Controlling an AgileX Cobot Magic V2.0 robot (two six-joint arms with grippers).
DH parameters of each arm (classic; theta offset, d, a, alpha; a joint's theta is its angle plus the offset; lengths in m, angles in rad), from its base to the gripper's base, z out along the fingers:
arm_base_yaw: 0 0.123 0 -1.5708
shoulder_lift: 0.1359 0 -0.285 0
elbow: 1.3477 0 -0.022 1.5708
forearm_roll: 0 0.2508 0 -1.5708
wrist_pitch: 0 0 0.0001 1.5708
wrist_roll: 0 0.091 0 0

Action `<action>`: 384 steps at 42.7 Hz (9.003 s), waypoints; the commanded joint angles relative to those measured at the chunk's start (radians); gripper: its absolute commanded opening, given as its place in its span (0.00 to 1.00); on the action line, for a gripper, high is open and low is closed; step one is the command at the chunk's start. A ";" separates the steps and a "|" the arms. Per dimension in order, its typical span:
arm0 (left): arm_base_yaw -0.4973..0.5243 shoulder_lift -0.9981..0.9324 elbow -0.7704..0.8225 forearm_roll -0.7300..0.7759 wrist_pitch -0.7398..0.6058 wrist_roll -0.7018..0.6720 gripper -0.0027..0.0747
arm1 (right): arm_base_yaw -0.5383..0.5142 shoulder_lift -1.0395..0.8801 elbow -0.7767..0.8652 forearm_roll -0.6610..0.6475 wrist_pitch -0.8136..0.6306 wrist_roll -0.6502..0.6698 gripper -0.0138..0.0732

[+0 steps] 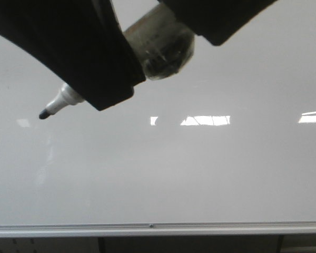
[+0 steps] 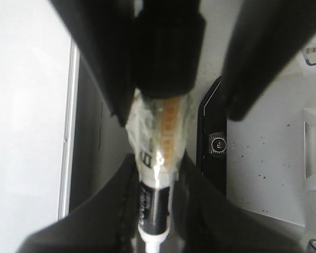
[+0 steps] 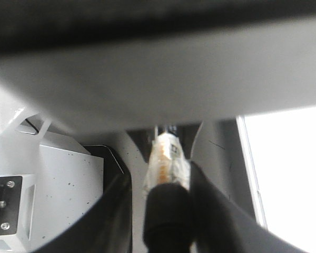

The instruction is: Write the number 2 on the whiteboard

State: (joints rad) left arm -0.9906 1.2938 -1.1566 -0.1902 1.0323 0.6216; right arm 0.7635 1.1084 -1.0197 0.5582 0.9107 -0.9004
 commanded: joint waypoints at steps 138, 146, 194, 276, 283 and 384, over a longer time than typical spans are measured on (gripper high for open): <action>0.518 -0.531 0.230 -0.016 -0.211 -0.361 0.65 | -0.333 0.288 0.407 -0.276 -1.594 0.531 0.08; 0.518 -0.531 0.230 -0.016 -0.211 -0.361 0.65 | -0.419 0.288 0.407 -0.274 -1.495 0.531 0.08; 0.518 -0.531 0.230 -0.016 -0.224 -0.361 0.65 | -0.508 0.265 0.407 -0.269 -1.181 0.538 0.08; -0.025 0.179 -0.192 -0.276 -0.140 0.182 0.16 | -0.508 -0.137 0.108 0.128 0.313 -0.160 0.08; -0.025 0.179 -0.192 -0.276 -0.124 0.182 0.07 | -0.508 -0.137 0.108 0.128 0.313 -0.160 0.08; 0.992 0.208 0.524 0.369 -1.757 -0.845 0.01 | -0.509 -0.137 0.108 -0.025 0.199 0.044 0.72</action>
State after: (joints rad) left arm 0.0000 1.5059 -0.6087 0.1874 -0.5663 -0.2569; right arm 0.2598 0.9876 -0.8811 0.5062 1.1331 -0.8526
